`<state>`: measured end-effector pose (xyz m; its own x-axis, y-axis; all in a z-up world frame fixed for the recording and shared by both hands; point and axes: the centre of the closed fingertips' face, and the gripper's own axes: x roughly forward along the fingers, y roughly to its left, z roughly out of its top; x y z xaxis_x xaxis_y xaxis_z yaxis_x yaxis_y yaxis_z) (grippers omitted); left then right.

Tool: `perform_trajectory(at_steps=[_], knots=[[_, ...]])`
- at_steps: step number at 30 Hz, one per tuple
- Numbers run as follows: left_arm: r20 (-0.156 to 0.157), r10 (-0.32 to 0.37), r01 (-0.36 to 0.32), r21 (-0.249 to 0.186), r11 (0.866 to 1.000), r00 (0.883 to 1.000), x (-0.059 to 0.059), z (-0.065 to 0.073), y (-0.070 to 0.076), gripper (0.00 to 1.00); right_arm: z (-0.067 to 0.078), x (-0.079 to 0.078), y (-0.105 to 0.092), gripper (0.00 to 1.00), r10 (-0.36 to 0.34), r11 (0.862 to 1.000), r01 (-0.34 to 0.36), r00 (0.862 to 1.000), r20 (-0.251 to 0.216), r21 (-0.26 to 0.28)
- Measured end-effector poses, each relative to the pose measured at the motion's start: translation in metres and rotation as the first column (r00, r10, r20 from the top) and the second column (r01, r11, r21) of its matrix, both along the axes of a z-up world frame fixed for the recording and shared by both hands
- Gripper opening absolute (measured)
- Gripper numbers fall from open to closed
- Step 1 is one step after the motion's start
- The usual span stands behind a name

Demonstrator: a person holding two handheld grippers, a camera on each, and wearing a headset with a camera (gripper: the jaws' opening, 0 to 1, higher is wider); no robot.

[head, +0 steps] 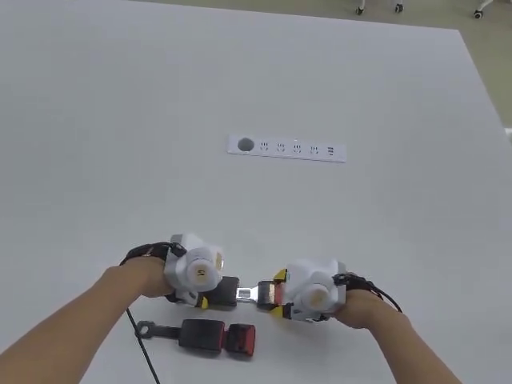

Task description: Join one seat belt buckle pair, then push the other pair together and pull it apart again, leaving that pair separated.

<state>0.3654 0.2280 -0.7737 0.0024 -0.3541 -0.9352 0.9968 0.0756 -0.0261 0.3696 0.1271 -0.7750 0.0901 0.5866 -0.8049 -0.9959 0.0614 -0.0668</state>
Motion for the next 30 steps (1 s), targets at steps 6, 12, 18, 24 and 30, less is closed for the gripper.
perform_trajectory(at_steps=[6,12,18,24,30], knots=[[0.0,0.003,-0.003,0.0,1.0,1.0,0.002,-0.004,0.002,0.32,0.0,0.001,0.005,0.31,-0.006,1.0,0.006,1.0,-0.002,0.014],[0.0,0.007,-0.007,-0.006,1.0,1.0,0.001,-0.002,0.0,0.32,-0.001,0.0,0.008,0.31,-0.005,1.0,0.006,1.0,-0.005,0.019],[0.002,0.018,-0.018,-0.016,1.0,1.0,0.001,-0.002,0.0,0.32,-0.001,0.0,0.011,0.31,0.002,1.0,-0.002,1.0,0.009,0.021],[0.003,0.009,-0.009,-0.009,1.0,1.0,0.001,0.001,0.0,0.32,0.002,-0.001,0.01,0.3,-0.003,1.0,0.002,1.0,0.012,0.03],[0.004,0.007,-0.007,-0.014,1.0,1.0,0.001,0.001,-0.001,0.32,0.003,-0.002,0.011,0.3,-0.009,0.999,0.008,1.0,0.011,0.035]])
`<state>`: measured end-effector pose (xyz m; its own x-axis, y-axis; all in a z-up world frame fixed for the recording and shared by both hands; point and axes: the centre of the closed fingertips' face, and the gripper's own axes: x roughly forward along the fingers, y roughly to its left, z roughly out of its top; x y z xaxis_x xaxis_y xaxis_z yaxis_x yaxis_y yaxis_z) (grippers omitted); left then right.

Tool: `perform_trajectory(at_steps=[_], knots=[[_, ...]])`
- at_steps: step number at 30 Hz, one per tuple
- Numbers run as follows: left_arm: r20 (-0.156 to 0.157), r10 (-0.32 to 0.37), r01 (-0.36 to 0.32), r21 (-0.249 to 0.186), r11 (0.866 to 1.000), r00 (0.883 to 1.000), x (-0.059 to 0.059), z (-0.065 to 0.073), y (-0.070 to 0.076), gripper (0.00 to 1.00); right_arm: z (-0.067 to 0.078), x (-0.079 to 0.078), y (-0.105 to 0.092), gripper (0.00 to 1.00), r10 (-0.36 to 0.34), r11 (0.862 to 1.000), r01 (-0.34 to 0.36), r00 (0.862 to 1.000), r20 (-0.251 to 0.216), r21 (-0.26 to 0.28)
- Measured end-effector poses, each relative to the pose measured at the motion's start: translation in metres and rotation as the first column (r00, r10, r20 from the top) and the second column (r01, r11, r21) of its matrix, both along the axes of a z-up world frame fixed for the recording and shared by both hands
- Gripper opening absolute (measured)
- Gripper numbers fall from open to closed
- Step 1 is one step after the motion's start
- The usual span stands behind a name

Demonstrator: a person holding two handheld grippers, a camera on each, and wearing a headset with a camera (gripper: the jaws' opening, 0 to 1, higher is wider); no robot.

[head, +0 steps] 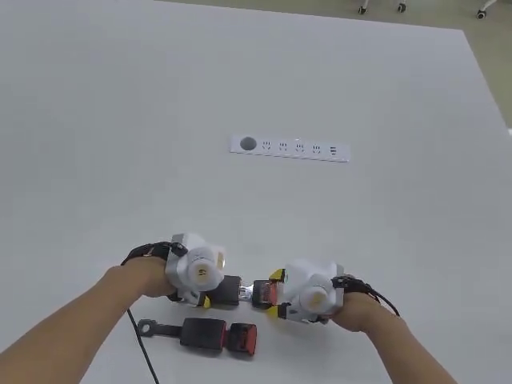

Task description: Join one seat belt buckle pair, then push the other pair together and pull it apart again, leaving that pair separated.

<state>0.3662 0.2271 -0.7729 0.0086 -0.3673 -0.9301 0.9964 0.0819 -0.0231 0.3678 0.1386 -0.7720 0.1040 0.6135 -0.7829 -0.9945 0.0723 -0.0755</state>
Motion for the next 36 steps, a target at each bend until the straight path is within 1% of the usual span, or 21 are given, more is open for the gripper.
perform_trajectory(at_steps=[6,12,16,21,28,32,36], knots=[[0.003,-0.009,0.009,-0.003,1.0,1.0,0.0004,-0.0007,-0.0001,0.32,-0.0014,0.0,0.0002,0.3,-0.004,1.0,0.004,1.0,-0.003,-0.001],[0.004,-0.011,0.011,-0.004,1.0,1.0,0.0027,-0.0082,0.0033,0.32,-0.0024,0.0003,0.0009,0.3,-0.011,1.0,0.011,1.0,-0.01,0.001],[0.005,-0.012,0.012,-0.007,1.0,1.0,0.0023,-0.0058,0.003,0.32,-0.0021,0.0,0.0021,0.29,-0.015,1.0,0.015,1.0,-0.011,0.002],[0.007,-0.011,0.011,-0.012,1.0,1.0,0.0026,-0.0069,0.0027,0.32,-0.0008,-0.0002,0.0037,0.29,-0.016,1.0,0.016,1.0,-0.014,0.002],[0.01,-0.019,0.019,-0.007,1.0,1.0,0.0006,-0.0023,-0.0002,0.32,-0.0024,0.0008,0.0049,0.29,-0.008,1.0,0.008,1.0,-0.016,-0.004],[0.012,-0.03,0.03,0.001,1.0,0.999,0.0002,-0.0028,-0.0006,0.32,-0.0036,0.0012,0.0054,0.29,-0.002,1.0,0.002,1.0,-0.016,-0.007],[0.014,-0.036,0.037,-0.002,0.999,0.999,0.0003,-0.0026,0.0001,0.31,-0.0041,0.0016,0.0063,0.29,0.003,1.0,-0.003,1.0,-0.018,-0.008]])
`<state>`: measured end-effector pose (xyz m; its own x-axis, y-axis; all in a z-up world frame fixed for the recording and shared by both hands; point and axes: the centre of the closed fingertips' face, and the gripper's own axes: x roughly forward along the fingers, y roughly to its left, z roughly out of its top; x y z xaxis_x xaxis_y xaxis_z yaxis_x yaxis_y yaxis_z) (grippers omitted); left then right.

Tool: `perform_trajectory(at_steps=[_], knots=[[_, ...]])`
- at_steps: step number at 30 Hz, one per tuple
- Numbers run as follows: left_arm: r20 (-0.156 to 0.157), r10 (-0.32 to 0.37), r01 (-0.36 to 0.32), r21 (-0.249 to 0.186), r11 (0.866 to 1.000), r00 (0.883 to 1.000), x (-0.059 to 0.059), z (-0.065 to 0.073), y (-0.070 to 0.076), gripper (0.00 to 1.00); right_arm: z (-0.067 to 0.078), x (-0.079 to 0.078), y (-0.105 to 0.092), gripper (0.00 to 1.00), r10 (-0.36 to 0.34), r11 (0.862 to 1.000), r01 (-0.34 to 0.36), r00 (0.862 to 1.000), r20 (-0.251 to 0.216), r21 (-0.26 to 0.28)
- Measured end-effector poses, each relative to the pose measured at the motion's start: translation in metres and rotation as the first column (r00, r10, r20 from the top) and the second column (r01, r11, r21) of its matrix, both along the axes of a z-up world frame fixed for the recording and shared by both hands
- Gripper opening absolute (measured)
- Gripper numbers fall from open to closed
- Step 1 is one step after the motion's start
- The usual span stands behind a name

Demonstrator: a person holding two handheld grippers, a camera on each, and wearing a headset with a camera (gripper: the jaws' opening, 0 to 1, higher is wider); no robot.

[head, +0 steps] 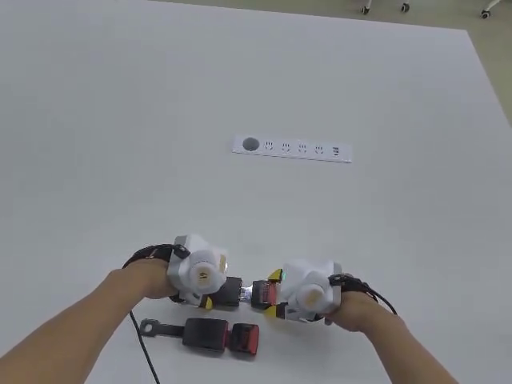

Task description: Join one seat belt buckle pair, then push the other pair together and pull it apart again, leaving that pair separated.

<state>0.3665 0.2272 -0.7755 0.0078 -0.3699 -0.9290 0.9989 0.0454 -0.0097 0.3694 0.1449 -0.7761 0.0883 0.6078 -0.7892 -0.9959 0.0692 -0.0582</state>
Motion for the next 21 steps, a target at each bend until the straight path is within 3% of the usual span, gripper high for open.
perform_trajectory(at_steps=[8,21], knots=[[0.0,-0.003,0.003,-0.003,1.0,1.0,-0.001,-0.002,-0.001,0.31,0.003,-0.003,0.011,0.29,-0.009,1.0,0.009,1.0,-0.007,0.009],[0.003,-0.019,0.019,0.002,1.0,1.0,0.001,-0.007,-0.001,0.31,0.002,-0.002,0.014,0.28,-0.027,1.0,0.027,1.0,-0.008,-0.006]])
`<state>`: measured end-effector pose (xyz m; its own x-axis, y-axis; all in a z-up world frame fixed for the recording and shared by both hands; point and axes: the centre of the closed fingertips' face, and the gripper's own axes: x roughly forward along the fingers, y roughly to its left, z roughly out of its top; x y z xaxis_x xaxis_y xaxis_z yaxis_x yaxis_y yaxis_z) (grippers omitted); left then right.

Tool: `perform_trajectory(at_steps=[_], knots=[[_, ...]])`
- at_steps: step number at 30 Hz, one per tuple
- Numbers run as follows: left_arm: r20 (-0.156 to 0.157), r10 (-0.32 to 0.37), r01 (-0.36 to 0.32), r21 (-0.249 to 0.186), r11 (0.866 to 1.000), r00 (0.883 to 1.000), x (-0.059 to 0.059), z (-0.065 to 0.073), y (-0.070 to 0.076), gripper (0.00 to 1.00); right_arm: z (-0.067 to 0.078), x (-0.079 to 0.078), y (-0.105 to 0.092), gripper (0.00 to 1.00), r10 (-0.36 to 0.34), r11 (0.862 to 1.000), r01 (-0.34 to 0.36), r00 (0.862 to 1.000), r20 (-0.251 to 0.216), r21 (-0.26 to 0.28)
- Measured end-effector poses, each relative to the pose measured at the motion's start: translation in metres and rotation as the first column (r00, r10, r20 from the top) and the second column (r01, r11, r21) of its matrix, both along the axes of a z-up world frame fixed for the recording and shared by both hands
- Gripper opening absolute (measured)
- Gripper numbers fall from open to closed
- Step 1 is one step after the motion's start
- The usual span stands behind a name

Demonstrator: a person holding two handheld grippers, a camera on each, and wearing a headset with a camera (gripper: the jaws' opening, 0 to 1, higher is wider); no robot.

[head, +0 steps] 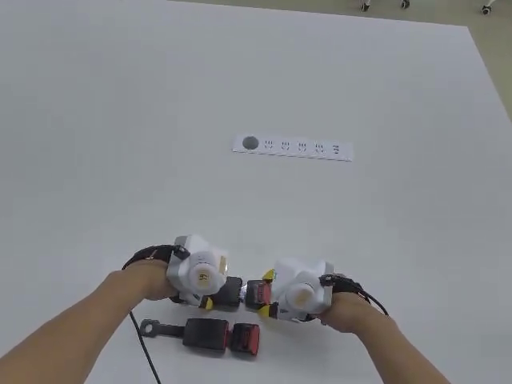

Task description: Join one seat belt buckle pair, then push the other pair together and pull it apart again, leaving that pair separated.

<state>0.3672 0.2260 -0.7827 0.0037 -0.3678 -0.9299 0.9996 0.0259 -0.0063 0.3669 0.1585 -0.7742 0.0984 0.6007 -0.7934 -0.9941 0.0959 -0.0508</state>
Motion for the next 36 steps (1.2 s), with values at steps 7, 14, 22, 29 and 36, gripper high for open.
perform_trajectory(at_steps=[7,14,22,29,36], knots=[[0.002,-0.001,0.001,0.012,1.0,1.0,-0.0013,0.002,-0.0013,0.31,0.0,-0.0005,0.001,0.28,-0.018,1.0,0.018,1.0,-0.006,-0.007],[0.0,0.024,-0.024,-0.02,1.0,1.0,-0.0019,0.0025,-0.0006,0.31,-0.0001,-0.001,0.0028,0.28,-0.025,1.0,0.025,1.0,-0.006,-0.014],[0.0,0.043,-0.043,-0.029,0.999,0.999,-0.0028,0.004,-0.002,0.31,-0.0032,0.0012,0.0027,0.28,-0.045,0.999,0.044,0.999,-0.01,-0.014],[-0.001,0.048,-0.048,-0.038,0.998,0.999,-0.0033,0.0062,-0.0036,0.31,-0.0033,-0.0002,0.003,0.28,-0.04,0.999,0.04,0.999,-0.008,-0.021],[-0.002,0.046,-0.046,-0.038,0.998,0.999,-0.003,0.0065,-0.004,0.32,-0.0017,-0.0011,0.0034,0.29,-0.033,0.999,0.033,0.999,-0.006,-0.028]])
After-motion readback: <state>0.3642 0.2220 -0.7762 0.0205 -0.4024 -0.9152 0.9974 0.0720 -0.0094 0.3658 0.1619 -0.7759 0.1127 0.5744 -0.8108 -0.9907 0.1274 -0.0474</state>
